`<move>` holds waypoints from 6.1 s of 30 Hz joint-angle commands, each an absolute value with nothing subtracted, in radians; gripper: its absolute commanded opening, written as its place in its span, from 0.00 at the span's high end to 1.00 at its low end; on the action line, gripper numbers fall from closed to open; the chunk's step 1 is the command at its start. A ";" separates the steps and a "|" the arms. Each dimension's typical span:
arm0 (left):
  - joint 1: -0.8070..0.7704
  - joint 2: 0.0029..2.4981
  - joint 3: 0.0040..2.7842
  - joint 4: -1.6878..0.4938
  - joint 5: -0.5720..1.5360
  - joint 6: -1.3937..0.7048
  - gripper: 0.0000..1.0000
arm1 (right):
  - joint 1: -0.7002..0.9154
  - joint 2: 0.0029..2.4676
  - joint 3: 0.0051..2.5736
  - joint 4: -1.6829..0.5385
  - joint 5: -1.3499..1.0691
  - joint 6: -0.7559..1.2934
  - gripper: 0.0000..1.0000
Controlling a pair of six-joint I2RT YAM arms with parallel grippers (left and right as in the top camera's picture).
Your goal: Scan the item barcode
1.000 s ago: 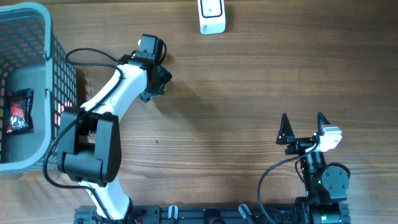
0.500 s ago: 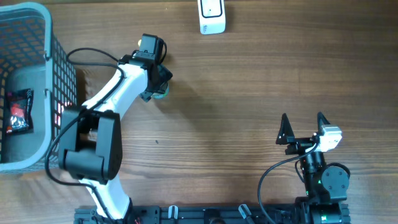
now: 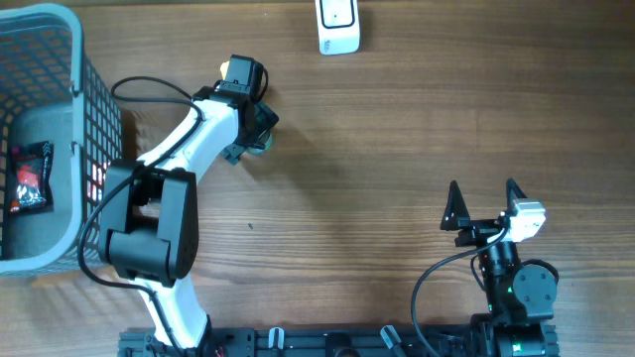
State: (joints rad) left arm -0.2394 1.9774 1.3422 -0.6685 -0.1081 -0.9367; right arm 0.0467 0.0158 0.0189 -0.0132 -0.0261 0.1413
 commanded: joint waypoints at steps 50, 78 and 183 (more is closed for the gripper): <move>0.513 1.438 1.341 -0.561 -0.490 -0.661 0.00 | 0.049 0.014 0.011 -0.008 -0.039 0.137 0.00; 0.699 1.711 1.341 -0.456 -0.046 0.293 0.00 | 0.049 0.014 0.011 -0.008 -0.039 0.138 0.00; 0.653 1.977 1.342 -0.239 0.111 0.117 0.00 | 0.049 0.014 0.011 -0.008 -0.039 0.137 0.00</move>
